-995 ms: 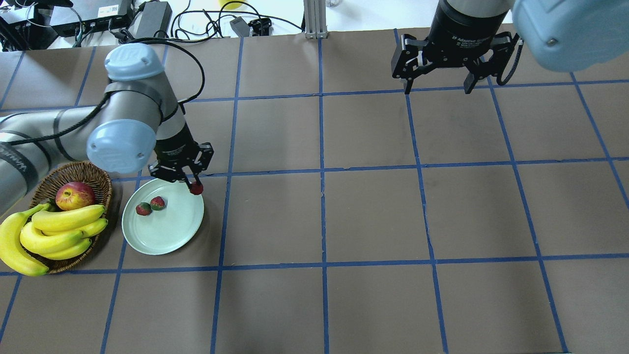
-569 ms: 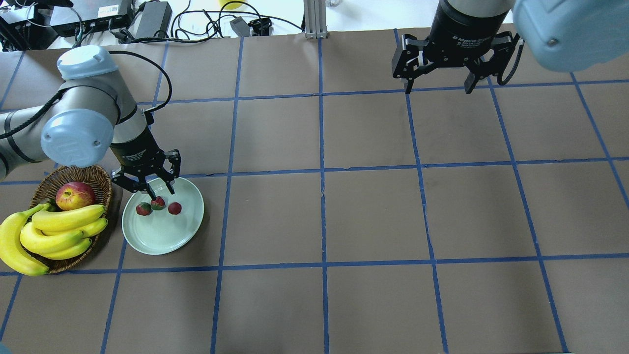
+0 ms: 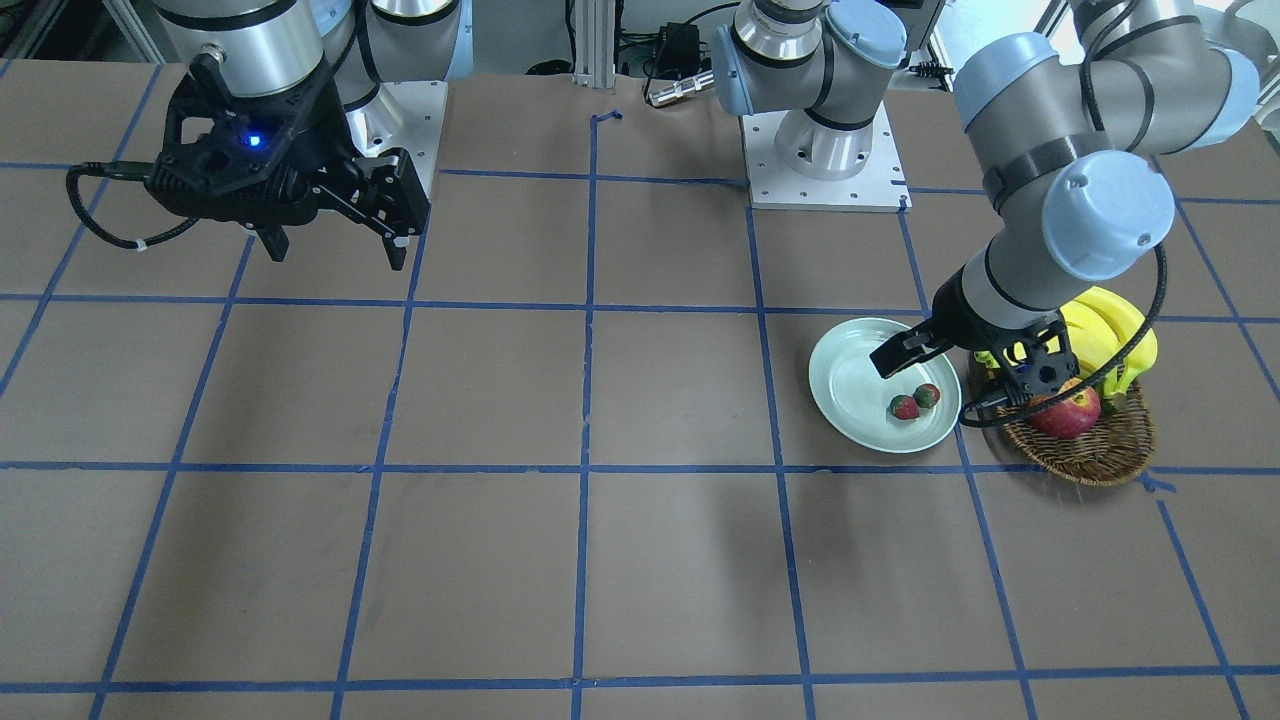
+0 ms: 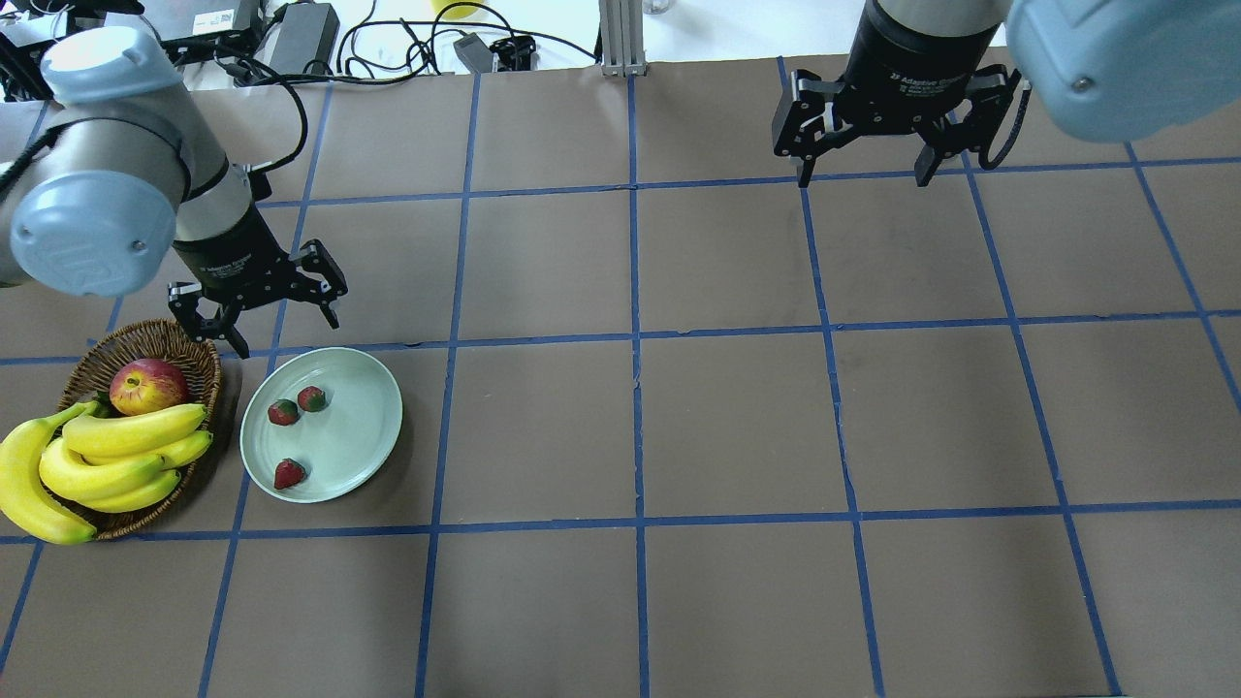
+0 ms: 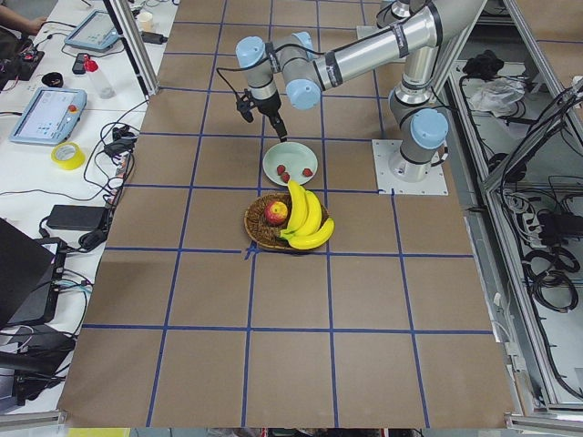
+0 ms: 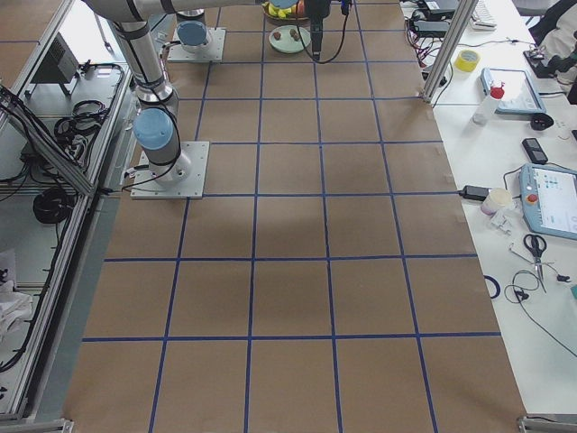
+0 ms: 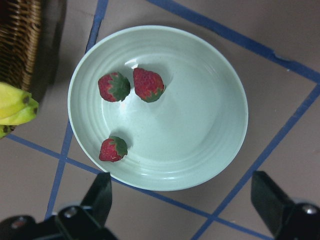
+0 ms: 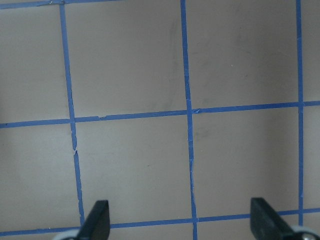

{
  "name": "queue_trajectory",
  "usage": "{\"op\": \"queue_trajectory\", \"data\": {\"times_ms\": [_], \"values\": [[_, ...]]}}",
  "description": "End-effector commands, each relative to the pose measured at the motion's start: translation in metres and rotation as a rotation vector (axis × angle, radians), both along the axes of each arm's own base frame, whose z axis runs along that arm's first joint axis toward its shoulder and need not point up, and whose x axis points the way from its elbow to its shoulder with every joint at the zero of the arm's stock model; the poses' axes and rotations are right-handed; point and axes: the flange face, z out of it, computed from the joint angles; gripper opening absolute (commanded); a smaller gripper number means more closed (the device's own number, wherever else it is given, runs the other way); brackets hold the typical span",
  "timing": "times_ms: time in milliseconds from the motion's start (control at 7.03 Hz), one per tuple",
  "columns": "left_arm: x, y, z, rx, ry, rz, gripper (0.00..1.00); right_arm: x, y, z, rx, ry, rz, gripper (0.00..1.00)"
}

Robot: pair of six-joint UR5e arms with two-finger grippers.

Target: Collect all strawberries into plate

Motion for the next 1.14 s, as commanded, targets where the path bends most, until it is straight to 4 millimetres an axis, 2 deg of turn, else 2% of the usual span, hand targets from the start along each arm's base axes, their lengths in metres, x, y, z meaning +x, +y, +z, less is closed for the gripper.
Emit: {"op": "queue_trajectory", "data": {"times_ms": [0,142,284,427,711,995], "values": [[-0.030,0.008,0.068,-0.112,-0.011,-0.098,1.00,0.001,-0.001,-0.001,-0.002,-0.007,0.001,1.00],[-0.041,0.012,0.101,-0.185,0.046,-0.245,1.00,0.000,-0.001,0.000,-0.003,-0.006,-0.001,1.00],[-0.046,0.015,0.122,-0.224,0.085,-0.259,1.00,0.000,-0.001,0.000,-0.004,-0.003,-0.001,1.00],[-0.049,0.024,0.136,-0.232,0.086,-0.270,1.00,0.000,-0.001,0.000,-0.003,-0.006,-0.001,1.00],[-0.054,0.047,0.154,-0.219,0.094,-0.362,1.00,0.000,-0.001,0.000,-0.004,-0.003,-0.001,1.00],[-0.055,0.055,0.154,-0.188,0.106,-0.396,1.00,0.000,-0.001,0.000,-0.005,-0.002,-0.001,1.00]]}}
